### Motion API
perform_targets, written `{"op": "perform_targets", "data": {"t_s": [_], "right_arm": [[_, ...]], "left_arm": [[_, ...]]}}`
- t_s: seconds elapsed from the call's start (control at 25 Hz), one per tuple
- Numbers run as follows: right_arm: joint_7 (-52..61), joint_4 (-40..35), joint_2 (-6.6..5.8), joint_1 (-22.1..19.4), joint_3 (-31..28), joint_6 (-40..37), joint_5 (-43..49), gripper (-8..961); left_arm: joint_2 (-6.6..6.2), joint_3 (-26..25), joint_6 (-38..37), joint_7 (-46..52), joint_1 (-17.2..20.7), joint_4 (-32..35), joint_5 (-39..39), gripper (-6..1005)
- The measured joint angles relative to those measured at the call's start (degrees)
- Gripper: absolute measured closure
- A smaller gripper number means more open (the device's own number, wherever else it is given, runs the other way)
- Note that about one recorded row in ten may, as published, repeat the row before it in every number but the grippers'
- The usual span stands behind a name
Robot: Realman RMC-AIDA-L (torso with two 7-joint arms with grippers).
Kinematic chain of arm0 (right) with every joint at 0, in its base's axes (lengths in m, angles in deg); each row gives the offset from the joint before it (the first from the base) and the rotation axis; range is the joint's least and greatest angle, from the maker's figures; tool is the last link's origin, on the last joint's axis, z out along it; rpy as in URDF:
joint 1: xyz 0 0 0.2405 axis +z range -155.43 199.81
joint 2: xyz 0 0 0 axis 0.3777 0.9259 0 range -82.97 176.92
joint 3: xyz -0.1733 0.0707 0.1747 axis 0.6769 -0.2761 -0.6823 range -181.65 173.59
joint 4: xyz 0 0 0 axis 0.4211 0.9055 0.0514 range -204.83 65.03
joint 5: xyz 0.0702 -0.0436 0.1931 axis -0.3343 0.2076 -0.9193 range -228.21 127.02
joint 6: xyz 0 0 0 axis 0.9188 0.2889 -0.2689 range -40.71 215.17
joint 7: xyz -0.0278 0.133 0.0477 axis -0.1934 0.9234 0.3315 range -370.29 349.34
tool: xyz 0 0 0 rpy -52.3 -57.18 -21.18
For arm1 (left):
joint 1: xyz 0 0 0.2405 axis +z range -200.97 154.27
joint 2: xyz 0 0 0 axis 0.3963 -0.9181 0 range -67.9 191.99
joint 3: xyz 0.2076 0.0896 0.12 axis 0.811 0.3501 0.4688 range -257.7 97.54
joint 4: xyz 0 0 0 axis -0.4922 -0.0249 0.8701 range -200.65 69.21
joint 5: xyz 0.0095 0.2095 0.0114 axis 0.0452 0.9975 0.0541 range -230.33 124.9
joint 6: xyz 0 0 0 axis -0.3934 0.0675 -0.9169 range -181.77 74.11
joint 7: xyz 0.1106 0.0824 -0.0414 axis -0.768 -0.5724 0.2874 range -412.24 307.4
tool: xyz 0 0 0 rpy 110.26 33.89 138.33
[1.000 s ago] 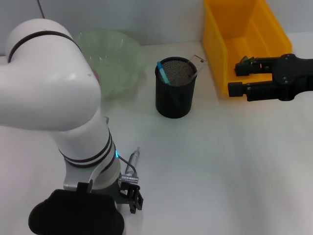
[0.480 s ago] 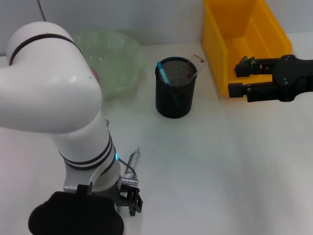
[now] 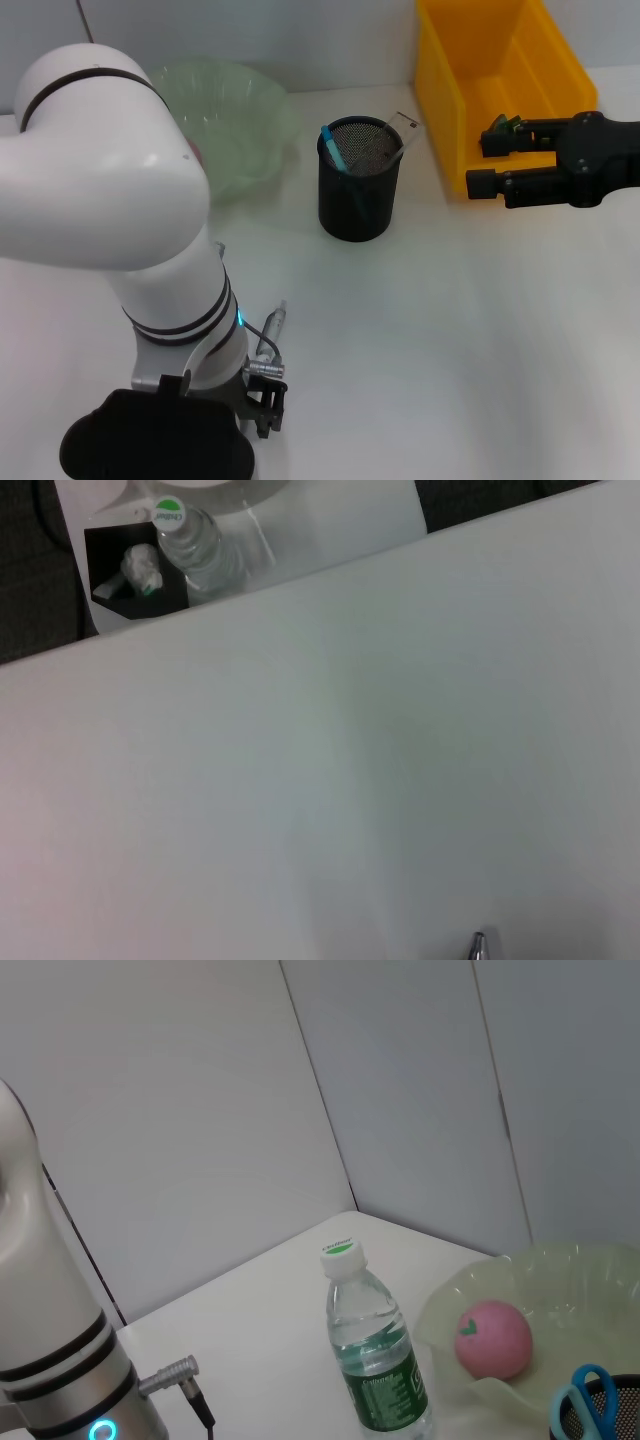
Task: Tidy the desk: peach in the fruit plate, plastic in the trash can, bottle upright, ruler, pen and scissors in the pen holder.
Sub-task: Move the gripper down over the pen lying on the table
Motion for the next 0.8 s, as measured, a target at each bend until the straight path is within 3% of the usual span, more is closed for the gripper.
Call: {"op": "perform_targets", "data": {"t_s": [0.2,0.8], "right_arm": [[0.0,0.0,0.0,0.0,0.0,-0.1,0.0,204],[0.0,0.0,0.06,-0.3,0.0,-0.1,0.0,204]], "left_arm": [[0.0,0.0,0.2,0.1,-0.1,0.0,-0.1,450],[0.19,0.9,0.9,0.5,-0.6,-0.7,-0.6,650]]}}
